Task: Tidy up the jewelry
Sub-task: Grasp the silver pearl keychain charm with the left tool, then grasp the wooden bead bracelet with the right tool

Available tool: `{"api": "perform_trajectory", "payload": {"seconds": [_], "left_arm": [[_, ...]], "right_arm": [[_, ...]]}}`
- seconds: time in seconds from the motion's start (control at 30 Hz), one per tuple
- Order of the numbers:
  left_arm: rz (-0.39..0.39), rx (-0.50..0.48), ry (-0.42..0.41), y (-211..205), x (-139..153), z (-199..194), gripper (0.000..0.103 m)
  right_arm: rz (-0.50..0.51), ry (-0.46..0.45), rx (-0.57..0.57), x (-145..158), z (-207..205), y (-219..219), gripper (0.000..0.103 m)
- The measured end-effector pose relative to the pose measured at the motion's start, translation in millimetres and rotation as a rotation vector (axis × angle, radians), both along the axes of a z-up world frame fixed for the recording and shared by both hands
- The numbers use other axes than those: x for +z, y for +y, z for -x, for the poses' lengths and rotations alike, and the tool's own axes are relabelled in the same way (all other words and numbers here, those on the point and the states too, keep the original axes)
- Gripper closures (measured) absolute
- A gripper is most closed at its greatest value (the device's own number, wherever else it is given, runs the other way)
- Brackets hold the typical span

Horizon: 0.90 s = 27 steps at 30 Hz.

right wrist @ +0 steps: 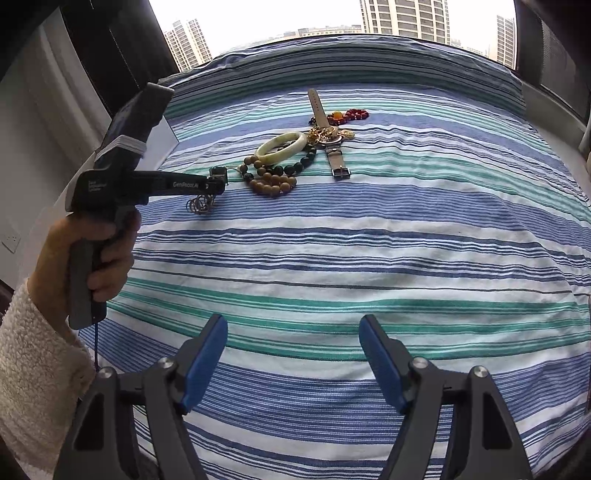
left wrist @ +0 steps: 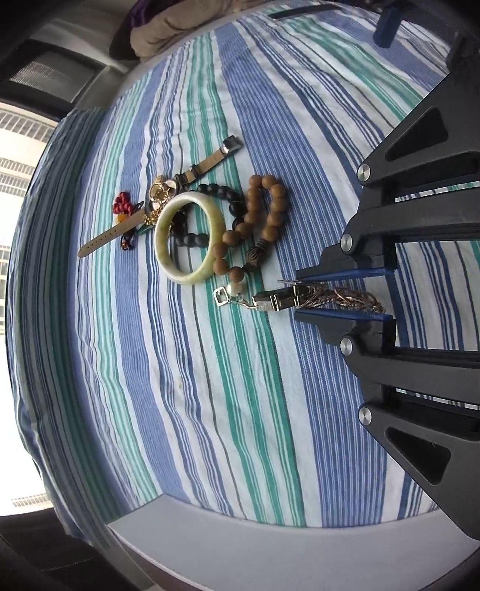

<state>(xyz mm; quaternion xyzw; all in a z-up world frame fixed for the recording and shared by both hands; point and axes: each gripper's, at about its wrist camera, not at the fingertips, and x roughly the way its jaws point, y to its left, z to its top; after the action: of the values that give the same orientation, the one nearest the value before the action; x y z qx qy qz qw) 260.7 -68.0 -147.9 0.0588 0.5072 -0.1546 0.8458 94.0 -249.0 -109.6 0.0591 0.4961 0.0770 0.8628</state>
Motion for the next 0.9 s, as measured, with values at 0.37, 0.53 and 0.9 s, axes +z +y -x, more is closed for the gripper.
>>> {"api": "perform_trajectory", "payload": {"seconds": [0.37, 0.53, 0.9], "left_arm": [[0.028, 0.103, 0.028, 48, 10, 42, 0.091], [0.066, 0.128, 0.055, 68, 12, 49, 0.091], [0.121, 0.117, 0.113, 92, -1, 54, 0.091]], "right_arm": [[-0.005, 0.057, 0.129, 1, -113, 24, 0.028], [-0.019, 0.118, 0.222, -18, -176, 56, 0.028], [0.080, 0.223, 0.322, -47, -196, 99, 0.050]]}}
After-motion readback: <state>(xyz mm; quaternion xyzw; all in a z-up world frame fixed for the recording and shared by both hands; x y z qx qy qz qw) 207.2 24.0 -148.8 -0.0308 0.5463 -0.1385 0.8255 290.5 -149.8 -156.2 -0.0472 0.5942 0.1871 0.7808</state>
